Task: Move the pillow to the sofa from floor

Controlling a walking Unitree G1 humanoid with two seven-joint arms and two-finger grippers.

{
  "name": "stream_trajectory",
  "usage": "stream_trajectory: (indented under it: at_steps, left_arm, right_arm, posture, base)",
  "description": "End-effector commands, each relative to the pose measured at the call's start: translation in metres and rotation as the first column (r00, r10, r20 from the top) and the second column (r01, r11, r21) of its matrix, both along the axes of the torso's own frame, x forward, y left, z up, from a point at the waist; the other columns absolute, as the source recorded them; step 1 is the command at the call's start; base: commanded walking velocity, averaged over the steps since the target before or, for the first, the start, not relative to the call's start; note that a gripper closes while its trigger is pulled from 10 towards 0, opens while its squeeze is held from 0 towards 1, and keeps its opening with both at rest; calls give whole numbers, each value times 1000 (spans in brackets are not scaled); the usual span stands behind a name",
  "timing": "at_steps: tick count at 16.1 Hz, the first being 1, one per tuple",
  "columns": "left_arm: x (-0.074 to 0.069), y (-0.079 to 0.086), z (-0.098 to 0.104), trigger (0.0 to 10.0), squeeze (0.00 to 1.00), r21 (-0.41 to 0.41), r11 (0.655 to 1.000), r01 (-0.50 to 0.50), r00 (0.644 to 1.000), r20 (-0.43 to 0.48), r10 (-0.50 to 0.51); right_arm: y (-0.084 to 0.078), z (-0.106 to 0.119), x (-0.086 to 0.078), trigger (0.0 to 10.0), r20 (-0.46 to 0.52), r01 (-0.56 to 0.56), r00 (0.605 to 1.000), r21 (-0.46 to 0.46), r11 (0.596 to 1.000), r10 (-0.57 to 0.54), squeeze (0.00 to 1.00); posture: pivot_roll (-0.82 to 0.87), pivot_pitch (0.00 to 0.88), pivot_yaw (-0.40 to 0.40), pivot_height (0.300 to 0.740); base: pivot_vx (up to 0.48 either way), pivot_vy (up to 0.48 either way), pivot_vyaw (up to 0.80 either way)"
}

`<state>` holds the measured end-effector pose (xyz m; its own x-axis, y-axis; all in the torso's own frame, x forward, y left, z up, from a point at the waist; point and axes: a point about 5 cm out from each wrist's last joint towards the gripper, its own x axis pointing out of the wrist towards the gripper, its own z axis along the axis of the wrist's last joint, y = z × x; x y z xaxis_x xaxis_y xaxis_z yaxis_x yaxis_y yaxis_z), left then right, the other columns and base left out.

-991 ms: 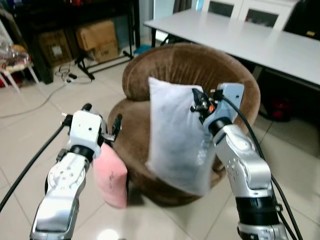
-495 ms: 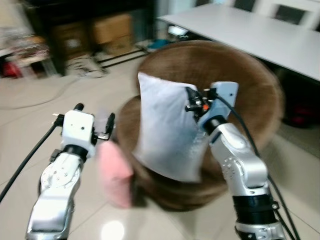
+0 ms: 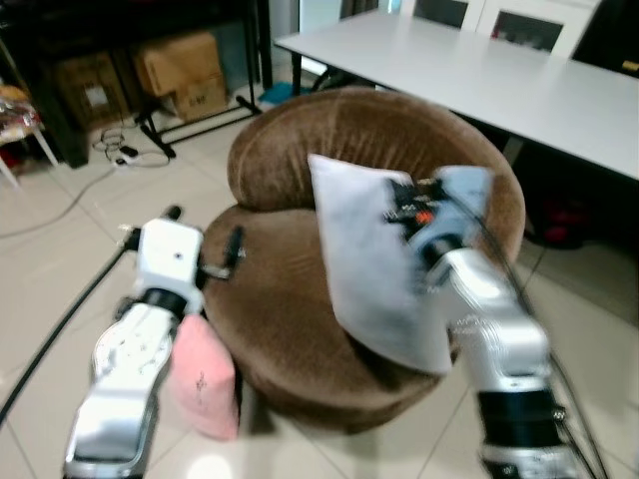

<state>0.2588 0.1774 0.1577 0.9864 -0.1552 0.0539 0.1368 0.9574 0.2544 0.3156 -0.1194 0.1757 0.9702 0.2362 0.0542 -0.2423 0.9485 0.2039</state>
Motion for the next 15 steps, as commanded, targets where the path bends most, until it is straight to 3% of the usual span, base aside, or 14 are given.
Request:
stream_trajectory:
  at_steps: [1, 15]
  left_arm:
    - [-1, 3, 0, 10000, 0, 8, 1000, -9, 1000, -1, 9]
    - [2, 5, 4, 10000, 0, 7, 1000, -13, 1000, 5, 13]
  right_arm:
    - [10, 14, 0, 10000, 60, -33, 998, 15, 999, 32, 0]
    - [15, 16, 4, 10000, 62, -49, 997, 15, 999, 48, 0]
  posture:
    - [-43, 0, -24, 740]
    - [-31, 0, -26, 740]
  base:
    - [285, 0, 0]
    - [320, 0, 0]
